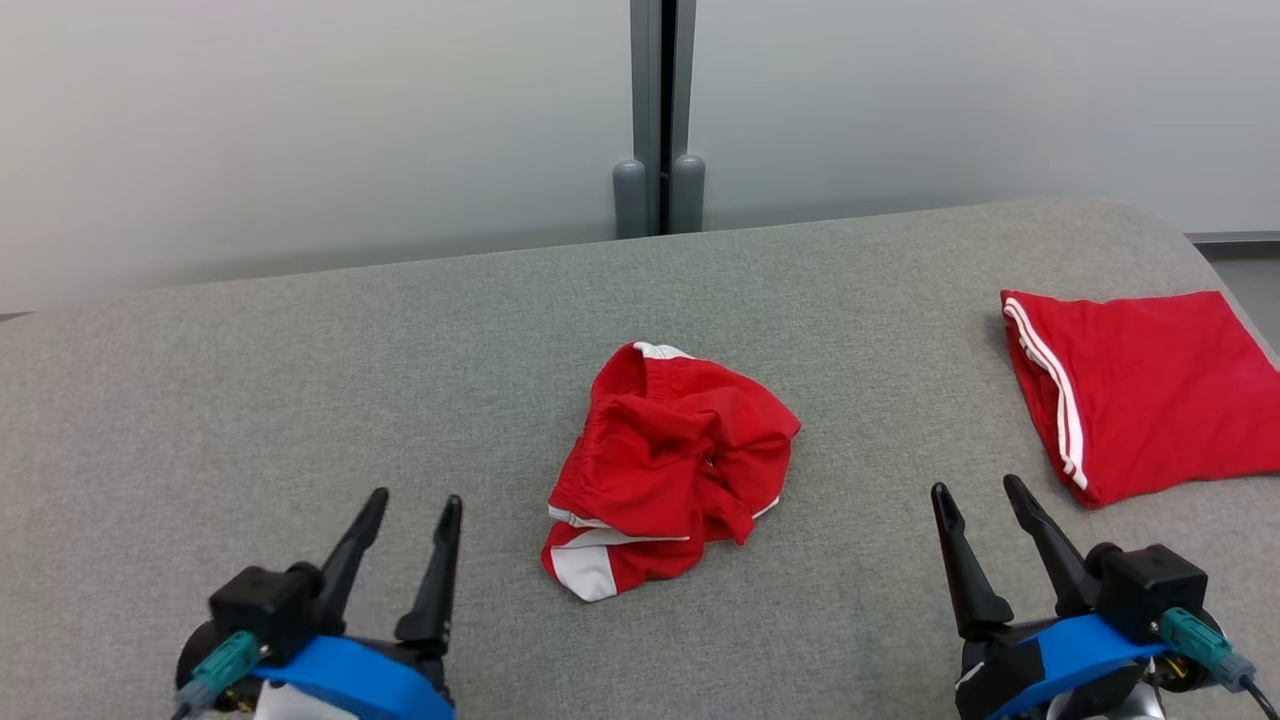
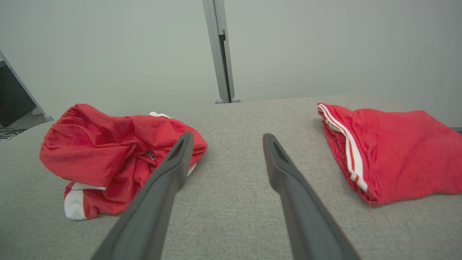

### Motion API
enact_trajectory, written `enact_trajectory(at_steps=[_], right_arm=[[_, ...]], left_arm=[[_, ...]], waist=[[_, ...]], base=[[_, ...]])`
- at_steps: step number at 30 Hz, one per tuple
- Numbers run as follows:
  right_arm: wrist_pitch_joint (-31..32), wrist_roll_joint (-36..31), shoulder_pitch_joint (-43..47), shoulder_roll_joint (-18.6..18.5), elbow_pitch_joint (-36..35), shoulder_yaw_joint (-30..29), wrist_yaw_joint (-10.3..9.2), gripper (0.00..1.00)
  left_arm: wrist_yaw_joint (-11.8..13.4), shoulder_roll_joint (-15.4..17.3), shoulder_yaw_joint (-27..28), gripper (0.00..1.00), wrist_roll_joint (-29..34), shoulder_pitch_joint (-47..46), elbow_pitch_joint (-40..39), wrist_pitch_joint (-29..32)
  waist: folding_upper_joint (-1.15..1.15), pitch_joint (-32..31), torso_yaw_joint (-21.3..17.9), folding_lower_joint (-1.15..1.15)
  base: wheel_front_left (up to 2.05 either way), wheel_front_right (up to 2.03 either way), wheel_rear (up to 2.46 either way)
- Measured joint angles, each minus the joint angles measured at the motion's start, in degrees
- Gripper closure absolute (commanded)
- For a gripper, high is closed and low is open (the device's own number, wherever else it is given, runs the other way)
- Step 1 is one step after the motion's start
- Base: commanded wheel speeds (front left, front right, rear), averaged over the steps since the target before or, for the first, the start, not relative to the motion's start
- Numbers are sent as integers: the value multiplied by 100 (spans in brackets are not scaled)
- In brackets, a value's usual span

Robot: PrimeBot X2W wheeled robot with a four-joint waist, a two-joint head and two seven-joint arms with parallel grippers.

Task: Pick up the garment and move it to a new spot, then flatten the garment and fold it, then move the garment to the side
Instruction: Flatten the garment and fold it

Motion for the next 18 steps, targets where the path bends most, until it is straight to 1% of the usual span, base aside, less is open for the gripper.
enact_trajectory(at_steps=[3, 6, 9, 12, 18], right_arm=[[0, 1, -33, 1, 2, 68, 0, 0], [-1, 7, -41, 0, 14, 123, 0, 0], [-3, 54, -101, 1, 34, 196, 0, 0], [-16, 66, -140, 1, 60, 265, 0, 0], [-65, 108, -212, 1, 122, 342, 0, 0]], left_arm=[[-250, -71, -345, 0, 92, -305, 253, 252], [-450, -114, -666, 0, 176, -609, 622, 494], [-604, -127, -911, 0, 221, -901, 981, 598], [-691, -111, -1113, 0, 240, -1145, 1332, 653], [-745, -35, -1417, 0, 79, -1489, 1766, 648]], waist=[[0, 38, -61, 0], [0, 75, -126, 0], [0, 122, -208, 0], [0, 164, -301, 0], [0, 230, -478, 0]], base=[[0, 0, 0], [0, 0, 0], [0, 0, 0], [0, 0, 0], [0, 0, 0]])
